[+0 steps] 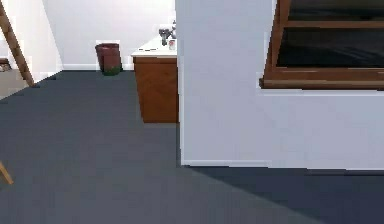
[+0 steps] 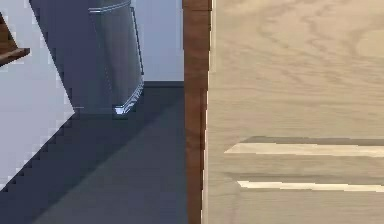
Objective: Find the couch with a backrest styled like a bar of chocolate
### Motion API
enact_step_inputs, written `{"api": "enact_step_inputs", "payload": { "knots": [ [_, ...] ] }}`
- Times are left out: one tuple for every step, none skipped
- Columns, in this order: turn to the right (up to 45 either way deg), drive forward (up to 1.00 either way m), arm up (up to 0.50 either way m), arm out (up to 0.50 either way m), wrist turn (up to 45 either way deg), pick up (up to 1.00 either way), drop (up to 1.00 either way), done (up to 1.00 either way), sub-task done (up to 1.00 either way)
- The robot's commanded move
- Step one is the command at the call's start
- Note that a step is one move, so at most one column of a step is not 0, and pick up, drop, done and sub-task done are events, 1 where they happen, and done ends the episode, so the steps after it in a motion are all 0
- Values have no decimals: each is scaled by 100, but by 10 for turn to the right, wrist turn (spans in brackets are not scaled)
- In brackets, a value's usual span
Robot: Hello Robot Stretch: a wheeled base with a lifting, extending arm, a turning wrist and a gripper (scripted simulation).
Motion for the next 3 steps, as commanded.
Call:
{"api": "enact_step_inputs", "payload": {
  "knots": [
    [90,0,0,0,0,0,0,0,0],
    [0,30,0,0,0,0,0,0,0],
    [-450,0,0,0,0,0,0,0,0]
  ]
}}
